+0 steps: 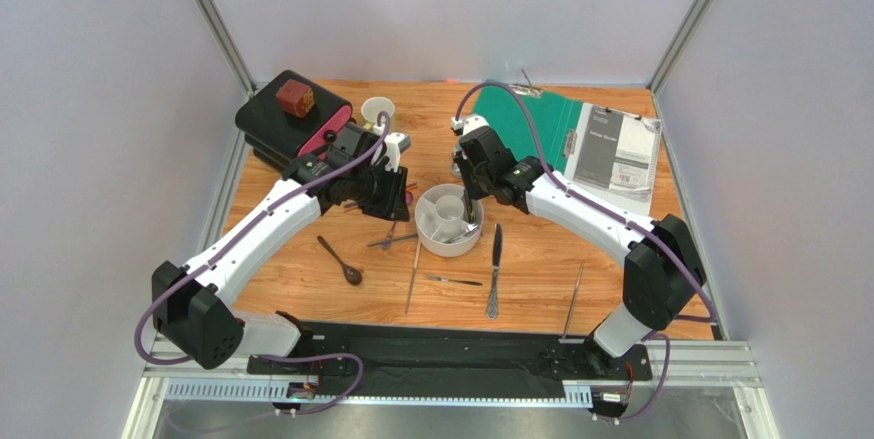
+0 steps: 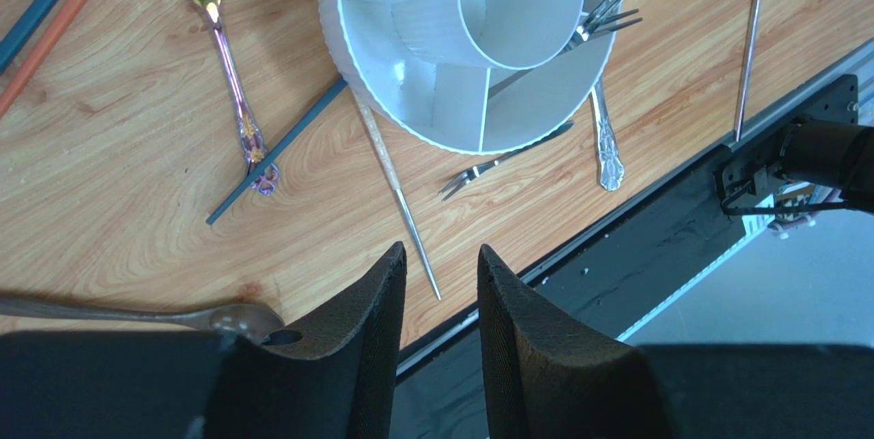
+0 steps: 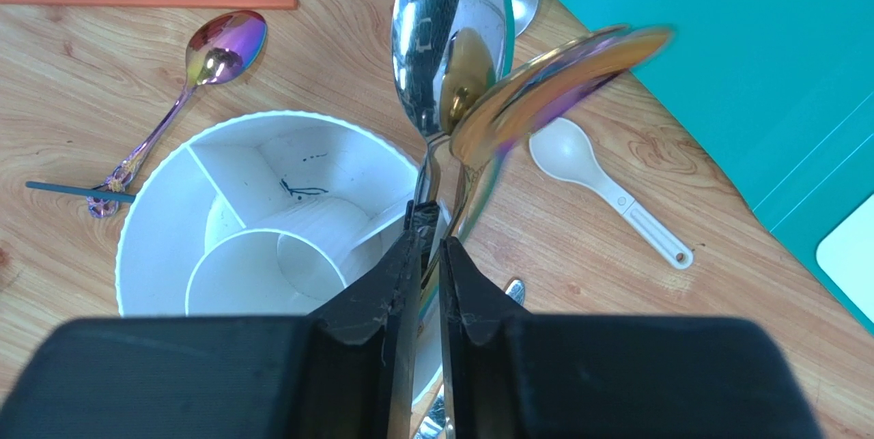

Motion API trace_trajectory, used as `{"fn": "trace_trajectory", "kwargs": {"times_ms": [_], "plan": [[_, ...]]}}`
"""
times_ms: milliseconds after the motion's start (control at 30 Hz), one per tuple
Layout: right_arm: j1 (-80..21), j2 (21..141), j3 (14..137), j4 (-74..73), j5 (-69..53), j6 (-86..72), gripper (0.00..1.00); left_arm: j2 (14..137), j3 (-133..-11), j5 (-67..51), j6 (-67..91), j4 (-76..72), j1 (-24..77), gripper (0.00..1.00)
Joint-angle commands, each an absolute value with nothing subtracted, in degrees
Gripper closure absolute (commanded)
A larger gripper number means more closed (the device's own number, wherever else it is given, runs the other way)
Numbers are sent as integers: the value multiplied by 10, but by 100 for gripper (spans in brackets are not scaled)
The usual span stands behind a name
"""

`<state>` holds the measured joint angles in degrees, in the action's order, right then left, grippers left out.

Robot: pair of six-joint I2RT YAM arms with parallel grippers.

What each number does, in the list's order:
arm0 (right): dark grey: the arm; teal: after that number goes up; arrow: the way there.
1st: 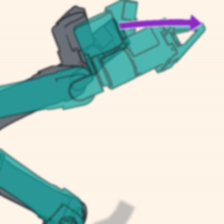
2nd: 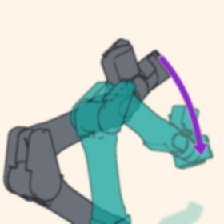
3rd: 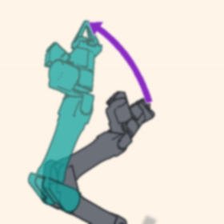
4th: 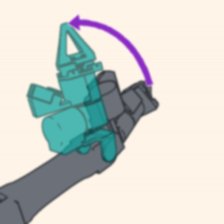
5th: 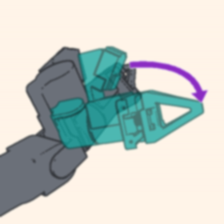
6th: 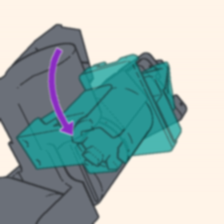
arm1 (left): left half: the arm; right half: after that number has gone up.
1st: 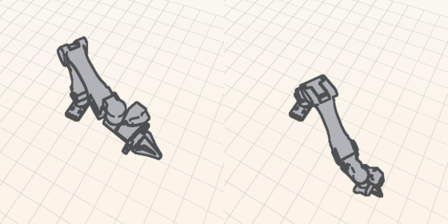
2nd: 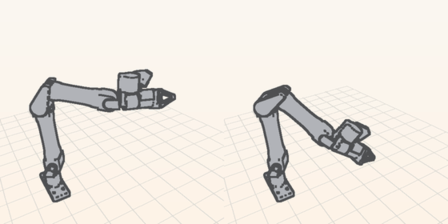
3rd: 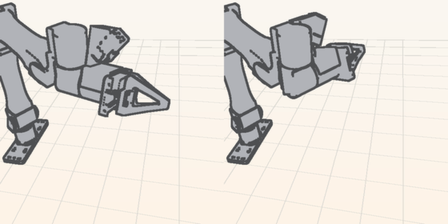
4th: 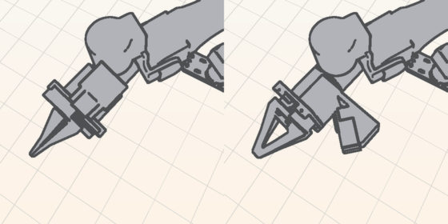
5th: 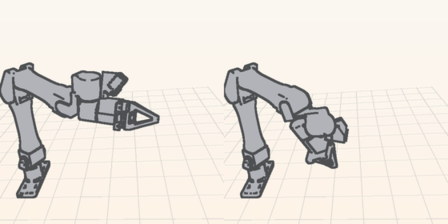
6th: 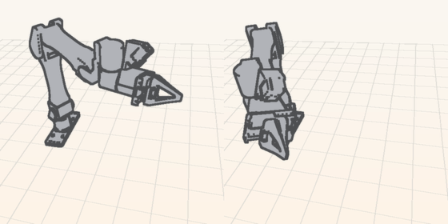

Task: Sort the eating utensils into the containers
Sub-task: Place the spoon in the storage box.

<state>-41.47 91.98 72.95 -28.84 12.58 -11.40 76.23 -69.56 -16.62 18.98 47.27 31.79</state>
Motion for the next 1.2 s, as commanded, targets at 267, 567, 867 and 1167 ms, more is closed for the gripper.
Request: {"fn": "trace_trajectory", "kwargs": {"times_ms": [267, 567, 867, 1167], "plan": [[-422, 849, 723, -272, 194, -144, 67, 739, -690, -171, 191, 448, 316, 62], [-351, 828, 823, -569, 297, -300, 63, 744, -707, -171, 189, 448, 316, 62], [-232, 710, 607, -682, 111, -418, 61, 753, -683, -204, 204, 416, 316, 62], [-195, 700, 495, -672, 35, -433, 49, 756, -667, -221, 189, 417, 316, 62]]}}
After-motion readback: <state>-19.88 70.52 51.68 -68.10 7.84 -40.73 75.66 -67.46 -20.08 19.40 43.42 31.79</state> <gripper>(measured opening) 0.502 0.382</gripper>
